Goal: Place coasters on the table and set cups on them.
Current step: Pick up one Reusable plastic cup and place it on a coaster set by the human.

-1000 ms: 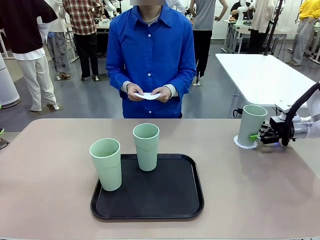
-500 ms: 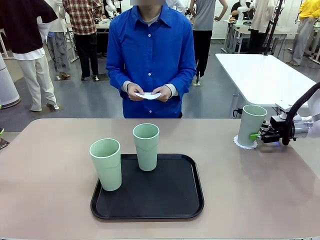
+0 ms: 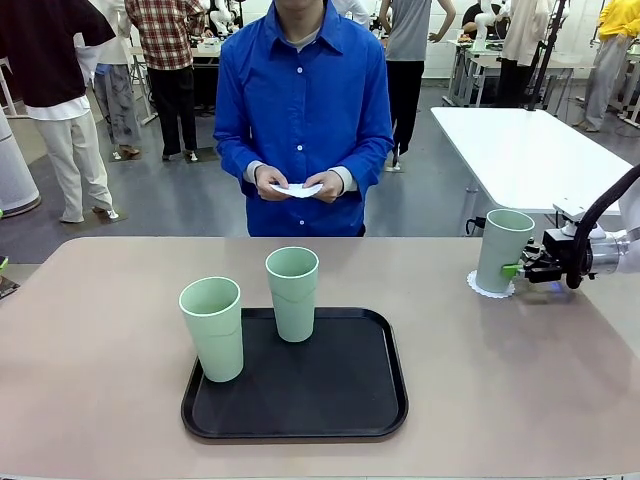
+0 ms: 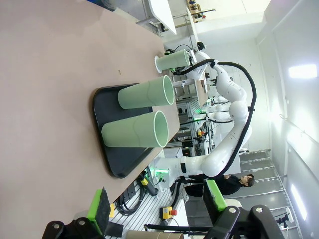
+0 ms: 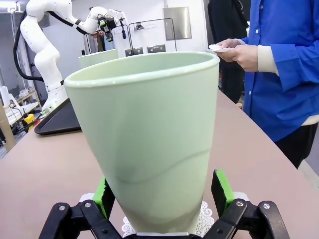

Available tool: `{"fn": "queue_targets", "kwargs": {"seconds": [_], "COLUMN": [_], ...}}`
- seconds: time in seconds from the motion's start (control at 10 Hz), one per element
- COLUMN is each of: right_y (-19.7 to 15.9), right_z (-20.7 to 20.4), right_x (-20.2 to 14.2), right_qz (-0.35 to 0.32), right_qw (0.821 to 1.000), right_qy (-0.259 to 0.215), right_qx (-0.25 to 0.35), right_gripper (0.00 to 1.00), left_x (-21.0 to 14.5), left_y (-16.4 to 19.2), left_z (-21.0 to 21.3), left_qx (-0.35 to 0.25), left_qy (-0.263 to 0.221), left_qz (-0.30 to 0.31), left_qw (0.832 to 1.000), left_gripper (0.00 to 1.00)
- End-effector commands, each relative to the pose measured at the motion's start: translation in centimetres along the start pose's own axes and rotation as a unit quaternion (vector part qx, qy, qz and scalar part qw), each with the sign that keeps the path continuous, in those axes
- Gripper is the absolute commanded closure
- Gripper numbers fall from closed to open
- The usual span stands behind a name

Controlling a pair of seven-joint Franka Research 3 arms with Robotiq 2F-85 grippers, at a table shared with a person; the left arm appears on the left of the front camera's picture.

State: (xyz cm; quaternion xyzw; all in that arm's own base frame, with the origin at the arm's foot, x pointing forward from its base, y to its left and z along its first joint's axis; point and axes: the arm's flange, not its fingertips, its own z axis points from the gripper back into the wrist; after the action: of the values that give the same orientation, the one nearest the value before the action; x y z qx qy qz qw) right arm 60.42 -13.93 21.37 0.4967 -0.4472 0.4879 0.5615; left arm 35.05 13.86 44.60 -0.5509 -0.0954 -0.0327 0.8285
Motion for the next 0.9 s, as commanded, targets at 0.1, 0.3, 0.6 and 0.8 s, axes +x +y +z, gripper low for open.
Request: {"fn": "queue_targets", "kwargs": {"seconds": [0.1,0.3,0.6,0.8], "right_y": [-1.1,-1.1,-1.4,-1.4], "right_z": [0.7,1.1,1.5,1.6], "right_x": [0.4,0.4,0.1,0.0], "right_qz": [-0.014,-0.016,-0.021,-0.023], "right_qw": [1.000,1.000,1.000,1.000], "right_qy": [-0.005,-0.002,0.002,0.002], "right_qx": [0.006,0.007,0.005,0.006], "right_gripper": [0.00,0.00,0.00,0.00], "left_x": [-0.1,-0.1,-0.1,-0.1], "left_y": [-0.1,-0.1,-0.1,-0.1], "left_z": [0.1,0.1,0.1,0.1], "left_qx": [-0.005,-0.005,-0.005,-0.005], "left_qy": [-0.001,-0.001,-0.001,-0.001], "left_qz": [-0.004,-0.004,-0.004,-0.004], "left_qw": [1.000,1.000,1.000,1.000], "left_gripper": [0.00,0.00,0.00,0.00]}}
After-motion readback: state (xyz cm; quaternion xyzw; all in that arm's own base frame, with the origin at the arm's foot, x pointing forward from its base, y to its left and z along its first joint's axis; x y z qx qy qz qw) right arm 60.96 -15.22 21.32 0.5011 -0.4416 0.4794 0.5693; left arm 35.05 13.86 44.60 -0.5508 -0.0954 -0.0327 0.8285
